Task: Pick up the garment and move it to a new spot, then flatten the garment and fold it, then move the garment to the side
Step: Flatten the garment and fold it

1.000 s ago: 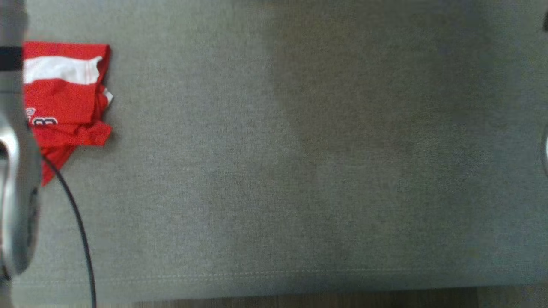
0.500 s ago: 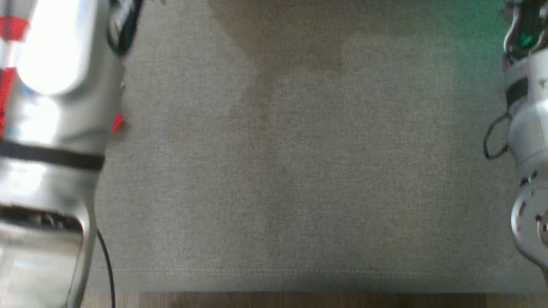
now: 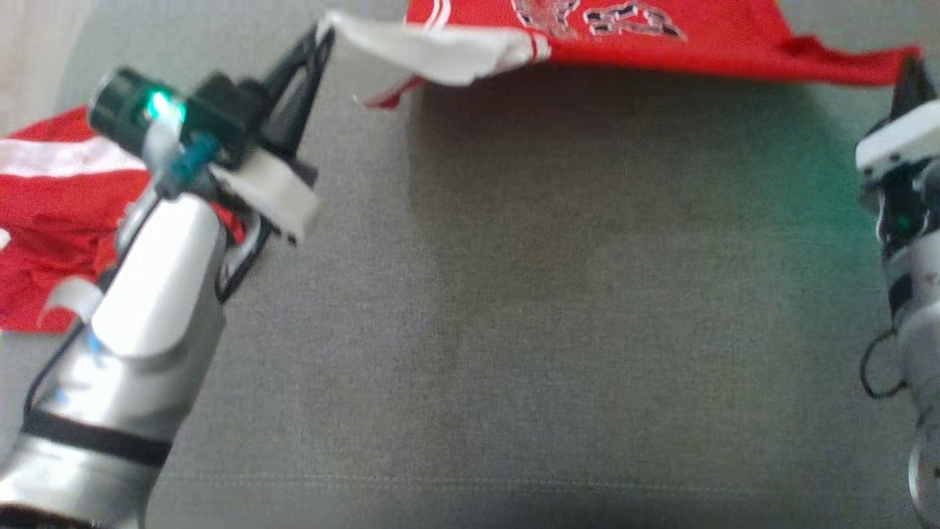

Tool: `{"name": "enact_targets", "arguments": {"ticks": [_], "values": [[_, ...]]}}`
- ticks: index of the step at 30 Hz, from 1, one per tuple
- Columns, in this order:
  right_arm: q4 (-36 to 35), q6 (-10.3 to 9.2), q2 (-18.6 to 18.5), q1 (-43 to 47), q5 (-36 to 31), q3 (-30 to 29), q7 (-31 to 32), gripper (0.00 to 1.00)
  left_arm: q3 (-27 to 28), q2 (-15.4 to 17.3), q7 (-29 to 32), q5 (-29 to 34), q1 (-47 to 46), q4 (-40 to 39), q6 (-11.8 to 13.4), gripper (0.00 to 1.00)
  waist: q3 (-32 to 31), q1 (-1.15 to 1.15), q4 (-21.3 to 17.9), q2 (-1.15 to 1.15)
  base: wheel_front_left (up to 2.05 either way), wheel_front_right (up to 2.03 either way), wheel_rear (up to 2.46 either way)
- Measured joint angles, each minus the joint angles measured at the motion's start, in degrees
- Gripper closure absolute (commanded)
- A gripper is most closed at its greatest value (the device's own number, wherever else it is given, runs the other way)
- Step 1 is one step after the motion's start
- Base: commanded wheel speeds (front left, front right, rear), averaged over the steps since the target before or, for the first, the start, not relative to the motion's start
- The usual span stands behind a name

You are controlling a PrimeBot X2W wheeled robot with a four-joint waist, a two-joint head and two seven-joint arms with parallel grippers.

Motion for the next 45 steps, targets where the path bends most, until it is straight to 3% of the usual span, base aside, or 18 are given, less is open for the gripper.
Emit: {"name": "enact_targets", "arguments": {"ticks": [21,26,35,45], "values": [[-2.7,0.00,-4.6,17.4,3.3,10.4,16.8,1.00,-16.6,9.6,0.3,5.6,18.4,-6.3,-0.5,1.00,-12.2,0.00,0.1,0.00,0.00,0.00,0.00],[-9.1,0.00,-6.8,23.0,4.5,16.0,22.3,1.00,-19.7,11.8,2.2,5.6,22.1,-9.5,-0.5,1.00,-14.6,0.00,0.1,0.00,0.00,0.00,0.00],[-22.6,0.00,-15.1,32.4,6.6,25.3,32.0,1.00,-22.8,15.5,6.2,2.6,27.9,-17.8,-0.5,1.00,-17.0,0.00,-0.1,0.00,0.00,0.00,0.00],[-34.2,0.00,-21.5,43.6,11.7,27.4,45.4,1.00,-23.7,20.5,12.7,-0.3,34.5,-29.4,0.0,1.00,-18.7,0.00,0.0,0.00,0.00,0.00,0.00]]}}
